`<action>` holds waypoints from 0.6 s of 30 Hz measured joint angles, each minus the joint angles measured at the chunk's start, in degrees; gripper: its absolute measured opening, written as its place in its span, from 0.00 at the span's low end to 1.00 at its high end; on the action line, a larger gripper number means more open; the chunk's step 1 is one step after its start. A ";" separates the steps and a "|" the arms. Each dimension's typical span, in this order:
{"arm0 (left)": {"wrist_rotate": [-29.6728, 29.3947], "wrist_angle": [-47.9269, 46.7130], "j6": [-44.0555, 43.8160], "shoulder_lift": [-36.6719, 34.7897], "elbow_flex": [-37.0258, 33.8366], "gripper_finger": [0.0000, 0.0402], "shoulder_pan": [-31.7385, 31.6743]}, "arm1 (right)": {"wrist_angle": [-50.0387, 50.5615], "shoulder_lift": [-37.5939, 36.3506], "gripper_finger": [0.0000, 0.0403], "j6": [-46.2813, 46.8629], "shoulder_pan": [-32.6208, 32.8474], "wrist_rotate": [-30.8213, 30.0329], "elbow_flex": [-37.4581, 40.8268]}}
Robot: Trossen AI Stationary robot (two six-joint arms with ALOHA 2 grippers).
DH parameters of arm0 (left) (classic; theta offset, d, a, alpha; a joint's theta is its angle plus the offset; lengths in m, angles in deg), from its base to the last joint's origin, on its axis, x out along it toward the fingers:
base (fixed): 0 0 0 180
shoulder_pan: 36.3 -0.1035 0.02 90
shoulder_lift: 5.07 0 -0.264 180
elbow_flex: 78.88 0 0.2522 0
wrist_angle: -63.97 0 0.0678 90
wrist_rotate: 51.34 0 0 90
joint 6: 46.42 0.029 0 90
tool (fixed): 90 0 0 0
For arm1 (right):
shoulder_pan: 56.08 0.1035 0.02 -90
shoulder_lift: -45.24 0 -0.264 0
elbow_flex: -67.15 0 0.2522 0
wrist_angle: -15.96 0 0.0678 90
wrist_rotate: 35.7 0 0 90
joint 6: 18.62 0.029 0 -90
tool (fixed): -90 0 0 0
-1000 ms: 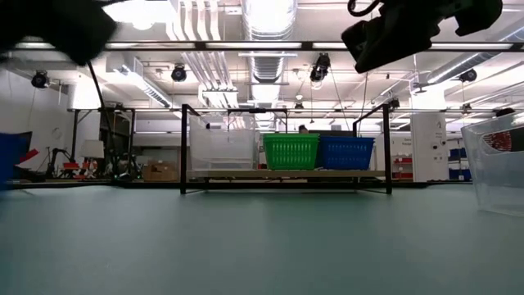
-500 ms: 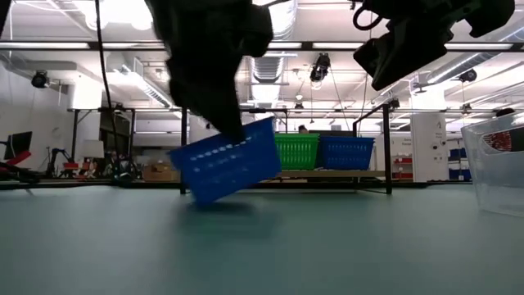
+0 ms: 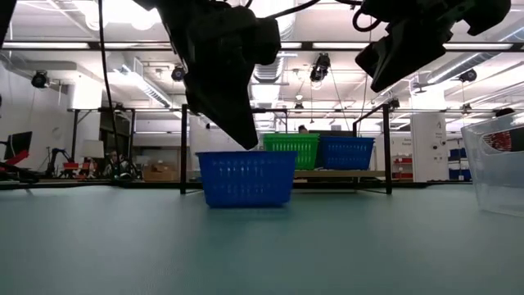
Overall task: Stack baskets on shelf by color
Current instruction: Stack the blue bin on the blue bins on the shelf
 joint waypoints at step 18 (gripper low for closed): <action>-16.39 8.81 22.09 -15.50 -4.66 0.20 6.74 | -22.29 14.15 0.02 -3.36 1.38 -1.89 -1.47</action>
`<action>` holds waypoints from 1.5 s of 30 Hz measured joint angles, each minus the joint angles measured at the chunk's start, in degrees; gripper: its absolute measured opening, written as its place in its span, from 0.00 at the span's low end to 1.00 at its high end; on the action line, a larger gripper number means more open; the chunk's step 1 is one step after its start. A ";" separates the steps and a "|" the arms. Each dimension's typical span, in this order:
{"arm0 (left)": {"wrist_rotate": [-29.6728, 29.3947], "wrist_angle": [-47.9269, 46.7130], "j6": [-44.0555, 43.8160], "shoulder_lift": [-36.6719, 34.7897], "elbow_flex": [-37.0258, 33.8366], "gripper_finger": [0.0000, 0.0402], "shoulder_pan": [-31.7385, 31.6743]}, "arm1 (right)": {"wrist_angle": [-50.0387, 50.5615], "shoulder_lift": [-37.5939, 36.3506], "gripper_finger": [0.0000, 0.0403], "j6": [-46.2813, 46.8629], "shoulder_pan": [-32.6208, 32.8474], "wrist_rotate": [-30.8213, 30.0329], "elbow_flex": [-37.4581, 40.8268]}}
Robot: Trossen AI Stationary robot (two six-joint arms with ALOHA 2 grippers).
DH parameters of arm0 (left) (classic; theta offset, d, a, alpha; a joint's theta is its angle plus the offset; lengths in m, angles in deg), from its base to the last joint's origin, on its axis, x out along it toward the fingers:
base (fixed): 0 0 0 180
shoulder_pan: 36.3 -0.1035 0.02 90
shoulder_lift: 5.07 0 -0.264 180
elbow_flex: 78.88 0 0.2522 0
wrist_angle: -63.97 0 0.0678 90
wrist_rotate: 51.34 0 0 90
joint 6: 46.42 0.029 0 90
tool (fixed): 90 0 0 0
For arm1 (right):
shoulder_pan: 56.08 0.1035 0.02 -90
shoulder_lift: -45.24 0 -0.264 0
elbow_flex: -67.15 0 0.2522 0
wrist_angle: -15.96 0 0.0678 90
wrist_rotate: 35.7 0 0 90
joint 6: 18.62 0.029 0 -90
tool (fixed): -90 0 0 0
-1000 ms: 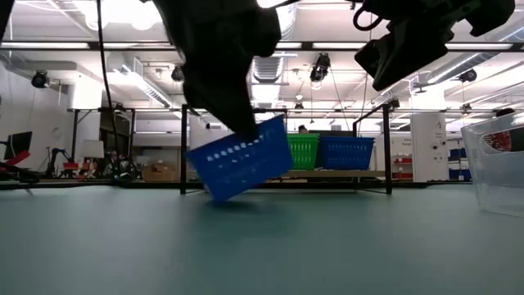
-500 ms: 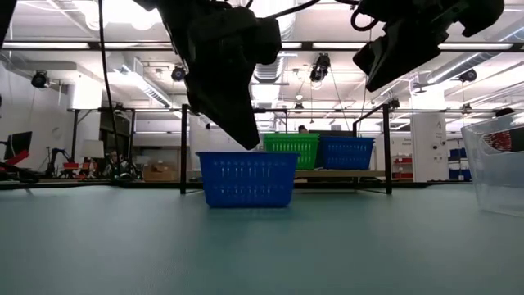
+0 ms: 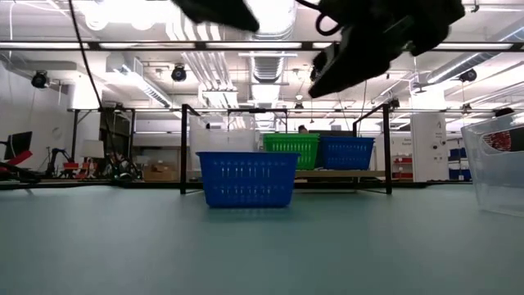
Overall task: Stack baskets on shelf by color
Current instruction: Stack the blue bin on the blue bins on the shelf
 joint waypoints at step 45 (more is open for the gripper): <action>-1.82 46.15 21.41 -30.86 -32.58 0.20 5.30 | 0.12 22.65 0.39 1.93 1.21 -5.15 -19.75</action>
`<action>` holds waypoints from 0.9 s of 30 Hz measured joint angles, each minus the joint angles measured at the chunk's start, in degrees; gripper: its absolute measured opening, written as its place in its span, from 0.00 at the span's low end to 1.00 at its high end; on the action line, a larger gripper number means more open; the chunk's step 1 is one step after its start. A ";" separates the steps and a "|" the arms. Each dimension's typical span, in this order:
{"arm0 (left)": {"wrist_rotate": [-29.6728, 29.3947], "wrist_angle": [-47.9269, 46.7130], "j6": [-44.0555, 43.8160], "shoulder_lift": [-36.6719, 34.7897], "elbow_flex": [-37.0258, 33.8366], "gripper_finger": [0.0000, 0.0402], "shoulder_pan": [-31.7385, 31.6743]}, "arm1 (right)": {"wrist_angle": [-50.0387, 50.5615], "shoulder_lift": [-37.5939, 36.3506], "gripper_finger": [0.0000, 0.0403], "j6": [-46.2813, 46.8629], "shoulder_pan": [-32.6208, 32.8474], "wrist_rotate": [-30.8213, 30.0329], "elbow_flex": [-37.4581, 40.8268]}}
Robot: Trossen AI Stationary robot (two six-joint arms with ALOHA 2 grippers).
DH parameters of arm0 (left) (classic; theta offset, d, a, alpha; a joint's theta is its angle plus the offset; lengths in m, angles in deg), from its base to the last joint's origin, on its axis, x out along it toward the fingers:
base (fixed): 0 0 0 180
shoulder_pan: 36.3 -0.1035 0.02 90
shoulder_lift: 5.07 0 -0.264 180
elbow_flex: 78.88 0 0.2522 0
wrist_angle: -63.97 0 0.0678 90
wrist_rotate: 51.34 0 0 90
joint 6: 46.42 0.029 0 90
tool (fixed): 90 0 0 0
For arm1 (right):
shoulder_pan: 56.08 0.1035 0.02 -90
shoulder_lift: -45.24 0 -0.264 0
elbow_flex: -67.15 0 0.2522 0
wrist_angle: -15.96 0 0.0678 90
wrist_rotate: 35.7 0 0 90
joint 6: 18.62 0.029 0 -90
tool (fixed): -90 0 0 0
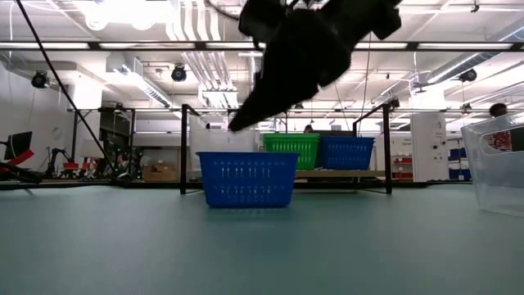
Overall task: Stack baskets on shelf by color
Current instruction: Stack the blue bin on the blue bins on the shelf
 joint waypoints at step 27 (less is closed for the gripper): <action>0.00 0.09 0.07 0.02 -0.07 0.20 0.02 | -3.85 7.85 0.03 -1.46 -0.89 0.44 -0.31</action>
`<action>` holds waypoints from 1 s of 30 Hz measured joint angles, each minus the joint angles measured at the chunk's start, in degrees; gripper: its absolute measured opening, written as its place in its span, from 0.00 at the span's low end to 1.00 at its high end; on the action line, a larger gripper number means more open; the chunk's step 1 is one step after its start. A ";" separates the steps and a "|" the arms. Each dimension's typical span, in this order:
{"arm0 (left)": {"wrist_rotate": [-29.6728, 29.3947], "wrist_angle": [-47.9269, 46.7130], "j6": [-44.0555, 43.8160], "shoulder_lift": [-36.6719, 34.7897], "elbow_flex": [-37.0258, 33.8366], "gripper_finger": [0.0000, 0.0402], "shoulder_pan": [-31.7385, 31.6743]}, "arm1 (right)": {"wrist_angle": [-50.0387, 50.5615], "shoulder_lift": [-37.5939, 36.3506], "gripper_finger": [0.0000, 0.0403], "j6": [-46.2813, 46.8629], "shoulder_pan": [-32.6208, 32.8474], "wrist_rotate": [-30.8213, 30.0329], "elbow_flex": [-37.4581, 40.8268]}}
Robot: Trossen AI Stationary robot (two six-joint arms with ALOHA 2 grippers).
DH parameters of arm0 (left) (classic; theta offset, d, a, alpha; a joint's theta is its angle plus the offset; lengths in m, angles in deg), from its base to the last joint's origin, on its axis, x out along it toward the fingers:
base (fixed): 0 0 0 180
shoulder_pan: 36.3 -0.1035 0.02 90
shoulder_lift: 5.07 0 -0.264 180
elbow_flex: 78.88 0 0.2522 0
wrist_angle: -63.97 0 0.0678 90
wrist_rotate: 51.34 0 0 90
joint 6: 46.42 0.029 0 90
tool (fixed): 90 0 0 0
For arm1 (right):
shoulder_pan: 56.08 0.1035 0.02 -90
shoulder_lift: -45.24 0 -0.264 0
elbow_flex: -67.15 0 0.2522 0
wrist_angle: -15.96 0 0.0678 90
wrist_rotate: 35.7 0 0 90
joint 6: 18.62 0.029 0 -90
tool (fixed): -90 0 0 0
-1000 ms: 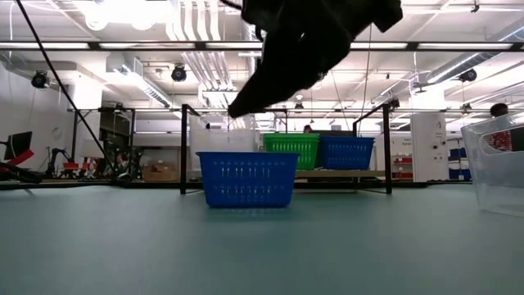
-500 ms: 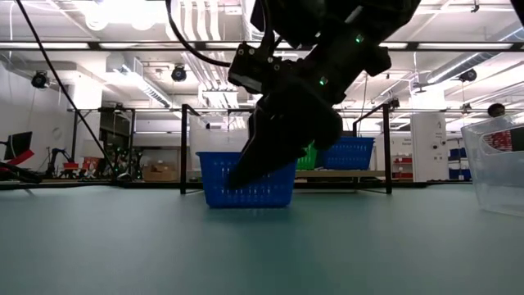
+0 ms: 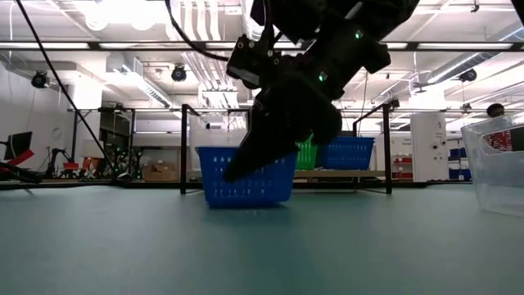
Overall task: Stack baskets on shelf by color
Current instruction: Stack the blue bin on the blue bins on the shelf
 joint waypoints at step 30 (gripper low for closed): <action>-0.02 0.02 -0.31 0.11 0.00 0.20 -0.02 | 25.57 -36.29 0.03 -13.82 -4.85 -0.55 0.02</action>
